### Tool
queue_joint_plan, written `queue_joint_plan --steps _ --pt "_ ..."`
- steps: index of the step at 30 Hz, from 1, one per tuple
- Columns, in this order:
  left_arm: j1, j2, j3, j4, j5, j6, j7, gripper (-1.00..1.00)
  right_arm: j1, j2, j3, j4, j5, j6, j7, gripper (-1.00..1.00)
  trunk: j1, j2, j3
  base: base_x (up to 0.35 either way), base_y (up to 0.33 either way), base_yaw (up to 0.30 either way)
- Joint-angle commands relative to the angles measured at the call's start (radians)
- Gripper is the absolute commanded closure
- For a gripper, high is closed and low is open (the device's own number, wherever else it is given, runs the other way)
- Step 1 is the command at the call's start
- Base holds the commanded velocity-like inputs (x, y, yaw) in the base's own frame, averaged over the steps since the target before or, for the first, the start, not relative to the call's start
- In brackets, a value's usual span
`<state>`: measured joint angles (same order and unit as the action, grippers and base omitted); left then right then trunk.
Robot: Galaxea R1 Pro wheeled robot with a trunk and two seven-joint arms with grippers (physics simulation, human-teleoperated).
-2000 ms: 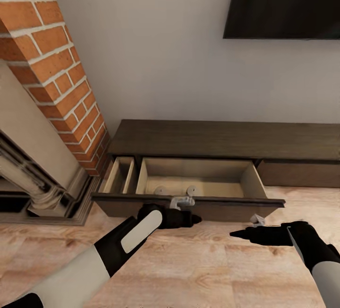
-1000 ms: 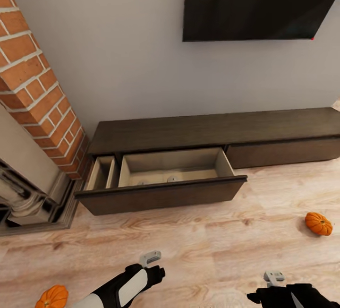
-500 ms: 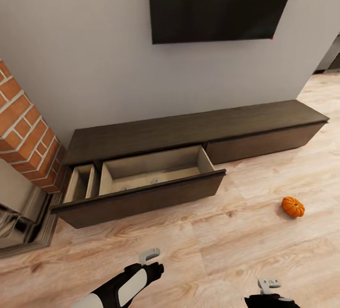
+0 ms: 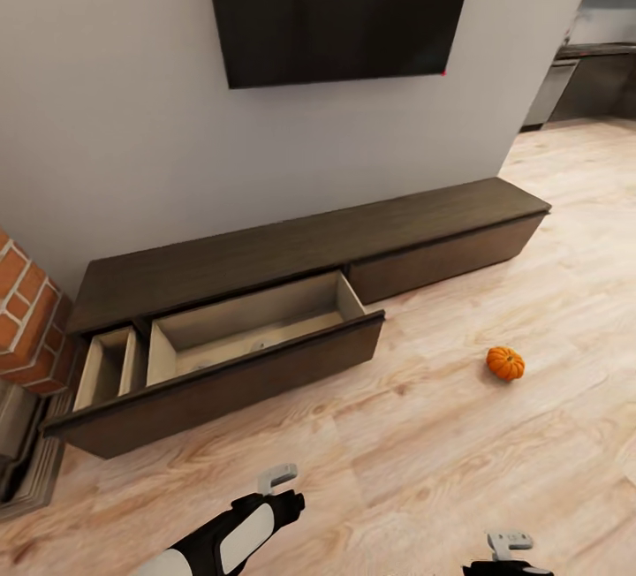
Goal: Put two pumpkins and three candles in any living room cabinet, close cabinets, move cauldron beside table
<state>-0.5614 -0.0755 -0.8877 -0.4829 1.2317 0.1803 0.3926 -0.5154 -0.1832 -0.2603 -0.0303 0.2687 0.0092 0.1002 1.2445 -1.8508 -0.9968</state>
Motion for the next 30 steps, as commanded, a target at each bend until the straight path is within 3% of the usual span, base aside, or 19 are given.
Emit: queue_joint_plan --steps 1,5,12,14,16,17,20,24,30 --pt "0.0 0.0 0.0 0.0 0.0 0.0 0.0 -1.0 0.0 0.0 -0.002 0.001 -0.009 0.0 -0.001 -1.0 0.0 0.0 0.001 0.0 0.0 -0.279" --pt "0.0 0.0 0.0 0.0 0.0 0.002 0.0 -1.0 0.0 -0.001 -0.005 0.003 -0.062 -0.001 -0.013 -1.0 0.0 0.0 0.004 0.0 0.0 -0.279" --pt "0.0 0.003 0.001 0.004 -0.001 0.002 0.009 -1.0 0.004 0.003 -0.005 0.004 -0.071 -0.003 -0.016 -1.0 0.0 0.0 0.009 0.0 0.0 -0.279" --pt "-0.001 0.022 0.003 0.062 0.0 0.0 0.016 -1.0 0.011 0.004 -0.005 0.004 -0.071 -0.013 -0.016 -1.0 0.0 0.0 0.01 0.0 0.0 -0.279" --pt "-0.003 0.066 0.002 0.146 0.001 -0.004 0.019 -1.0 0.014 0.004 -0.005 0.004 -0.071 -0.019 -0.016 -1.0 0.0 0.0 0.012 0.0 0.0 -0.279" --pt "-0.003 0.072 0.001 0.174 0.001 -0.005 0.019 -1.0 0.014 0.005 -0.005 0.004 -0.071 -0.019 -0.016 -1.0 0.0 0.0 0.013 0.0 0.0 -0.279" --pt "-0.003 0.077 0.0 0.268 0.001 -0.029 0.013 -1.0 0.015 0.005 -0.005 0.004 -0.071 -0.02 -0.016 -1.0 0.0 0.0 0.015 0.0 0.0 -0.279" --pt "0.002 0.075 0.0 0.395 0.001 -0.148 0.009 -1.0 0.017 0.008 -0.005 0.006 -0.071 -0.02 -0.016 -1.0 0.0 0.0 0.018 0.0 0.0 -0.279" --pt "0.037 0.078 0.0 0.438 0.001 -0.195 0.008 -1.0 0.027 0.011 -0.004 0.019 -0.071 -0.021 -0.016 -1.0 0.0 0.0 0.022 0.0 0.0 -0.28"
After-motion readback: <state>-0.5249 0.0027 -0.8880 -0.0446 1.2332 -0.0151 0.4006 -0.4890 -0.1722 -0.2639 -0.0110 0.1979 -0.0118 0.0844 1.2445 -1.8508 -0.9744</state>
